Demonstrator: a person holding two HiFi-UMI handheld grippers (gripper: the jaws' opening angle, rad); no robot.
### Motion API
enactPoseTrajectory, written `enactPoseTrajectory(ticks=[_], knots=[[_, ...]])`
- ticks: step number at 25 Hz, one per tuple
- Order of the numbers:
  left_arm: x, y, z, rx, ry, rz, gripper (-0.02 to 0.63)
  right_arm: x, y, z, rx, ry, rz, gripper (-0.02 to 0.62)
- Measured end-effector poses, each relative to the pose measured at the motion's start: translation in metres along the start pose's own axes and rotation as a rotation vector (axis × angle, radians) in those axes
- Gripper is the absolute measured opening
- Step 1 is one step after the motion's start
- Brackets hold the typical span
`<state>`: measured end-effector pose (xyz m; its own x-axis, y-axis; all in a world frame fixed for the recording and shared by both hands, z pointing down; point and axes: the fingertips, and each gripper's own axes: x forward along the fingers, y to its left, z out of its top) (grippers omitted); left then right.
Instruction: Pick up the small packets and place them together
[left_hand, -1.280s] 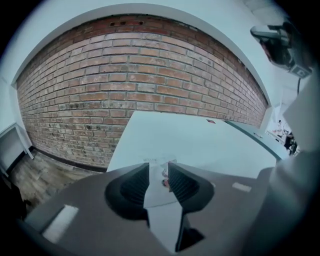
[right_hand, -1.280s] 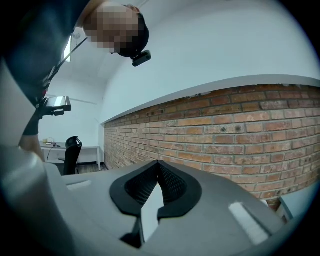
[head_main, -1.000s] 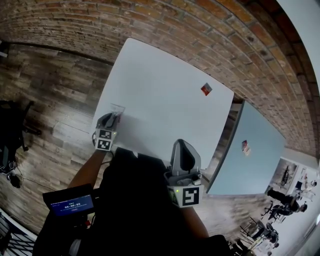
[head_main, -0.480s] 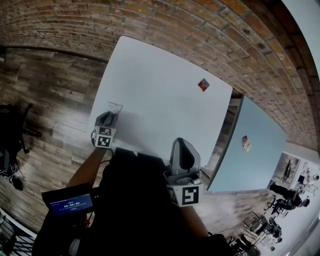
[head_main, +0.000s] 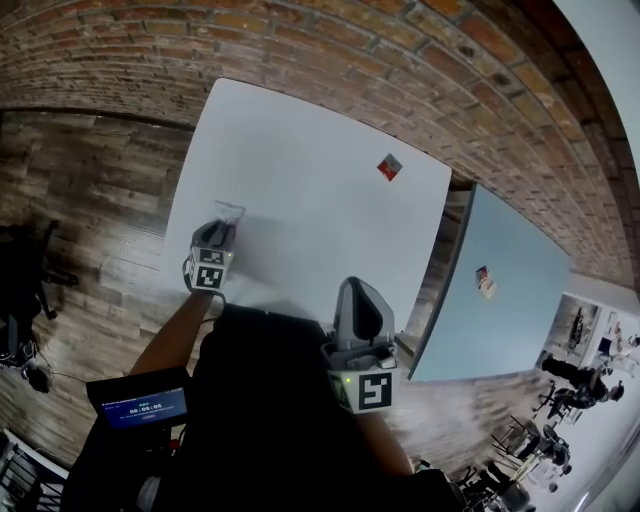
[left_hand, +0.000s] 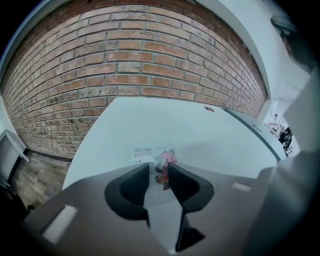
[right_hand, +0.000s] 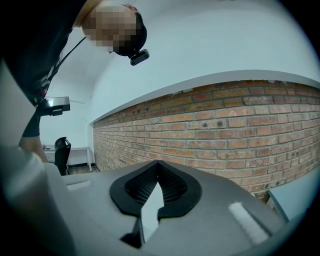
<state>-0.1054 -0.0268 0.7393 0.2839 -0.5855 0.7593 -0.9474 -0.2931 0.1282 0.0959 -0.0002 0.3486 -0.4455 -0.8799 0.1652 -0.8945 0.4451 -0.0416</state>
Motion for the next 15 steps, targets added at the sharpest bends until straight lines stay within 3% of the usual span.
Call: enactPoseTrajectory(ticks=[15], knots=[[0.041, -0.039, 0.043, 0.003, 0.015, -0.026, 0.12, -0.001, -0.059, 0.002, 0.011, 0.003, -0.055, 0.002]])
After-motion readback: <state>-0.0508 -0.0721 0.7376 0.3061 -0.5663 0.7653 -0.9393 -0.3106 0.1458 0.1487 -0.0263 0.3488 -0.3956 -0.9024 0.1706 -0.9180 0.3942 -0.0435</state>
